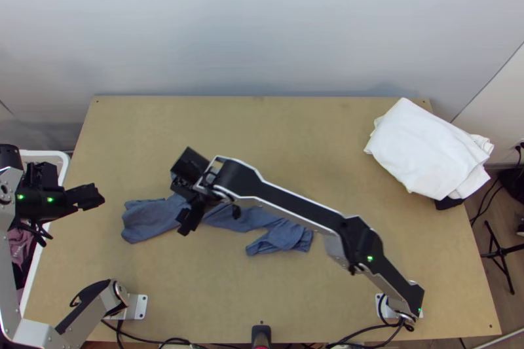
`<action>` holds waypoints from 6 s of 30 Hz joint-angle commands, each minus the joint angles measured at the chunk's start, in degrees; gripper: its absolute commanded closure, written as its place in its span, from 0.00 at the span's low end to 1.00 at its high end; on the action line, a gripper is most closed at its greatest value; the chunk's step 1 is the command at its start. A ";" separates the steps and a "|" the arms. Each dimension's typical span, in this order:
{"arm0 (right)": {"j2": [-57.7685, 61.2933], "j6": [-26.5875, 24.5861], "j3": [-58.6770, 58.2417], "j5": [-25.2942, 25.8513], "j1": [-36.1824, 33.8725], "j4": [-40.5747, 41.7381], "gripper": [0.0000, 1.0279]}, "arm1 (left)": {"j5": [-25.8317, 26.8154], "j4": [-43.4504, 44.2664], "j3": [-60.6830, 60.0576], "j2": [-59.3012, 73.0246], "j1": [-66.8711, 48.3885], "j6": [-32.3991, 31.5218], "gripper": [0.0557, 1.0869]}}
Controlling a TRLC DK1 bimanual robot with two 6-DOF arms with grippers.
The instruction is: Fold the t-shirt
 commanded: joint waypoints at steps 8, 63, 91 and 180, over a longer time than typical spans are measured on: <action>9.76 1.03 2.50 2.07 0.69 8.71 0.40 | 0.02 -0.49 -4.85 -6.30 -0.48 -1.84 0.11; -52.03 -1.96 -33.62 2.51 -48.97 -5.09 0.97 | 3.62 9.62 -4.85 11.72 -44.34 -8.44 0.10; -70.66 -9.87 -57.61 2.60 -81.23 -5.18 0.97 | -0.95 3.20 52.80 67.70 -90.40 -13.18 0.06; -65.83 -2.05 -81.17 -6.37 -50.46 -8.43 0.65 | -7.28 9.35 43.66 59.70 -37.40 1.41 0.96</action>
